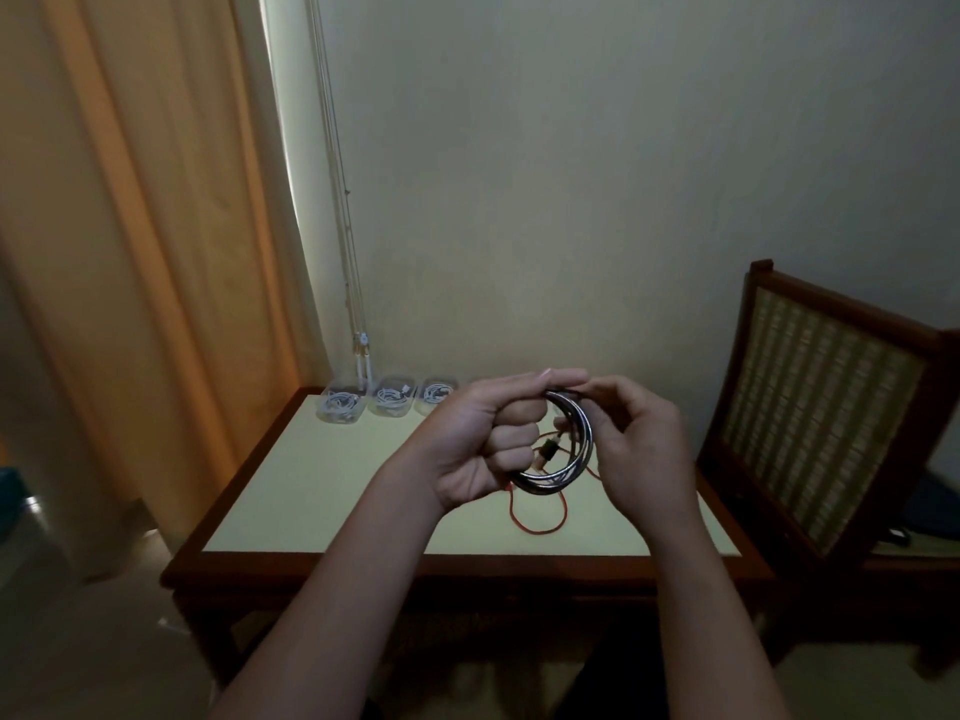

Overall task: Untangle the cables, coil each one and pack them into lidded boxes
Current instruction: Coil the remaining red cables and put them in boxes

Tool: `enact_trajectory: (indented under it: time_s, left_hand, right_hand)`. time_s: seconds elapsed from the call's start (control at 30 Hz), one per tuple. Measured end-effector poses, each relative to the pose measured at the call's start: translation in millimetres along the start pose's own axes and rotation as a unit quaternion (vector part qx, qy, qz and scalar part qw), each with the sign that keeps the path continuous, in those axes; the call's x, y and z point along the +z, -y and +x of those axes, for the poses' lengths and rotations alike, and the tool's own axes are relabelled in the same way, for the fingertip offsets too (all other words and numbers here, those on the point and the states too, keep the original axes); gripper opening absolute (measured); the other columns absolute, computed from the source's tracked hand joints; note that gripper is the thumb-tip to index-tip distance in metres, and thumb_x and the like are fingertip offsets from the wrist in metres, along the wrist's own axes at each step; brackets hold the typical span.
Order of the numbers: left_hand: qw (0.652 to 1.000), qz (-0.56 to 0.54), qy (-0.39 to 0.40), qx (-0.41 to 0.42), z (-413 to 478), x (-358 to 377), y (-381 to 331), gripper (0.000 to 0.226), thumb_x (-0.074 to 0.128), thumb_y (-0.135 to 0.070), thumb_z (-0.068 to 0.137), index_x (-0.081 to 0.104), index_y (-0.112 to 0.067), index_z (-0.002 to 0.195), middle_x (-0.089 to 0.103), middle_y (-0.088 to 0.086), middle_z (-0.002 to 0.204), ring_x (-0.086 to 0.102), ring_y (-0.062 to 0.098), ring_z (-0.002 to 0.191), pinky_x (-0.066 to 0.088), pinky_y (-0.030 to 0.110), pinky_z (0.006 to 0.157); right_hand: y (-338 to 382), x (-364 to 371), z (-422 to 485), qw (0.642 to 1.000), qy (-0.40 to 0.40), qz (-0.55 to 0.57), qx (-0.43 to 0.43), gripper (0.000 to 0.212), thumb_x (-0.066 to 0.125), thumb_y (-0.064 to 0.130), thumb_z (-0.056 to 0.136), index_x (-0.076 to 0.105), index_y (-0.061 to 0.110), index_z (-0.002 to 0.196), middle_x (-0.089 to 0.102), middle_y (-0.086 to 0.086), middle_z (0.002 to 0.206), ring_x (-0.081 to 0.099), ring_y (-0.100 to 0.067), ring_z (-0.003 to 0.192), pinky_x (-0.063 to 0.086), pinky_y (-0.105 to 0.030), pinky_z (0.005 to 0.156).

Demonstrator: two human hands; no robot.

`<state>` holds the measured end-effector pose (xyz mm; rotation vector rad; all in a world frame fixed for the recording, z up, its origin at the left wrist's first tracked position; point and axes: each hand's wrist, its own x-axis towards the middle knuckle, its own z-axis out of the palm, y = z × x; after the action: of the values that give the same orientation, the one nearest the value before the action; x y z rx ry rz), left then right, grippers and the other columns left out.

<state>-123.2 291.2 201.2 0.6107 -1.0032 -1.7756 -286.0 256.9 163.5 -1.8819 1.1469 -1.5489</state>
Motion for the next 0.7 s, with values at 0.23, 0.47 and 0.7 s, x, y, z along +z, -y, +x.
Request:
enact_trajectory:
  time_s: [0.23, 0.47, 0.7]
  left_hand:
    - [1.0, 0.014, -0.018, -0.01, 2.2, -7.3, -0.9, 0.046, 0.049, -0.022, 0.093, 0.056, -0.002, 0.134, 0.011, -0.009, 0.055, 0.006, 0.003, 0.04, 0.005, 0.017, 0.037]
    - [0.982, 0.146, -0.101, 0.057, 6.4, -13.4, 1.0, 0.035, 0.047, -0.016, 0.103, 0.059, 0.004, 0.13, 0.023, -0.011, 0.047, 0.016, -0.001, 0.034, 0.011, 0.014, 0.033]
    - [0.939, 0.273, -0.158, 0.139, 6.9, -12.7, 1.6, 0.029, 0.049, -0.02, 0.104, 0.067, -0.005, 0.121, 0.045, -0.01, 0.045, 0.025, 0.004, 0.038, 0.019, 0.016, 0.038]
  right_hand:
    - [10.8, 0.1, -1.8, 0.911, 0.056, 0.339, 0.229, 0.015, 0.059, -0.005, 0.095, 0.067, 0.006, 0.103, 0.075, -0.005, 0.082, 0.071, -0.016, 0.073, 0.056, -0.024, 0.063]
    - [8.1, -3.6, -4.3, 0.816, 0.194, 0.434, 0.329, 0.023, 0.05, -0.002, 0.093, 0.07, 0.001, 0.104, 0.072, -0.01, 0.086, 0.073, -0.017, 0.075, 0.059, -0.026, 0.066]
    - [18.7, 15.8, -11.1, 0.875, 0.176, 0.348, 0.288, 0.03, 0.054, 0.033, 0.101, 0.077, 0.014, 0.104, 0.064, -0.002, 0.076, 0.058, -0.012, 0.068, 0.041, -0.03, 0.064]
